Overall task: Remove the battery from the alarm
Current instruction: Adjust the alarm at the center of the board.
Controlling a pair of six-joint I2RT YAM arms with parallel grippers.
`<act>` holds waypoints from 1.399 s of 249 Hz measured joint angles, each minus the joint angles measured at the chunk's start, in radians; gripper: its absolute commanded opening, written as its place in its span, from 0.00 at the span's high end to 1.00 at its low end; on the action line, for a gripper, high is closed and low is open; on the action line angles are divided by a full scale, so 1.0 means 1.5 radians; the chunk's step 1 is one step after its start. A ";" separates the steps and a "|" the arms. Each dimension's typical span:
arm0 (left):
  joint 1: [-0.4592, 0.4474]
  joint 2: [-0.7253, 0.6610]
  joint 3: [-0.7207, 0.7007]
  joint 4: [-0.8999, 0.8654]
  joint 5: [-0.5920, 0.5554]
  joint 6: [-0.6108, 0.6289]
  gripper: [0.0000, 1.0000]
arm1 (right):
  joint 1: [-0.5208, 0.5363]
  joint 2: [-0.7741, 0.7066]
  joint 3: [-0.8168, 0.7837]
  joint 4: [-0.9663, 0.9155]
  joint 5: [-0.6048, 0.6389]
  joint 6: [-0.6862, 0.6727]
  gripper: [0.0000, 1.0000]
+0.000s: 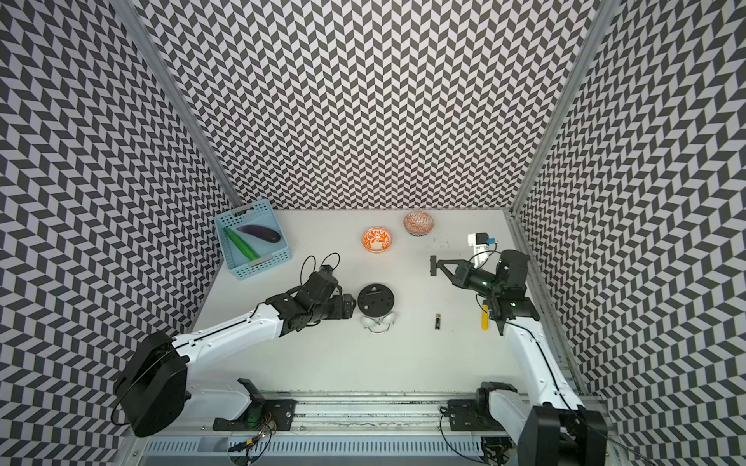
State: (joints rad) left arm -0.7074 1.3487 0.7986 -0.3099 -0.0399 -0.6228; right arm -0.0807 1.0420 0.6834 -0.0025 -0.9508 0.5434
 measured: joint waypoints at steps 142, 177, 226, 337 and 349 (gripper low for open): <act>0.019 0.145 0.114 -0.045 0.072 -0.020 0.52 | 0.000 -0.007 0.000 -0.013 0.000 0.000 1.00; 0.012 0.147 0.114 -0.052 0.069 -0.034 0.68 | 0.000 -0.006 -0.002 -0.013 0.000 0.002 1.00; 0.005 0.168 0.113 -0.052 0.072 -0.033 0.90 | 0.000 -0.006 -0.002 -0.009 0.000 0.006 1.00; 0.027 0.258 0.248 -0.153 0.046 0.196 1.00 | 0.005 -0.004 -0.010 -0.014 0.000 -0.004 1.00; 0.030 0.279 0.274 -0.158 0.041 0.238 1.00 | 0.009 -0.003 -0.010 -0.019 0.001 -0.009 1.00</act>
State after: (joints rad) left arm -0.6624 1.7668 1.2098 -0.5476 0.0216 -0.2661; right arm -0.0673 1.0382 0.6682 -0.0311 -0.9501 0.5301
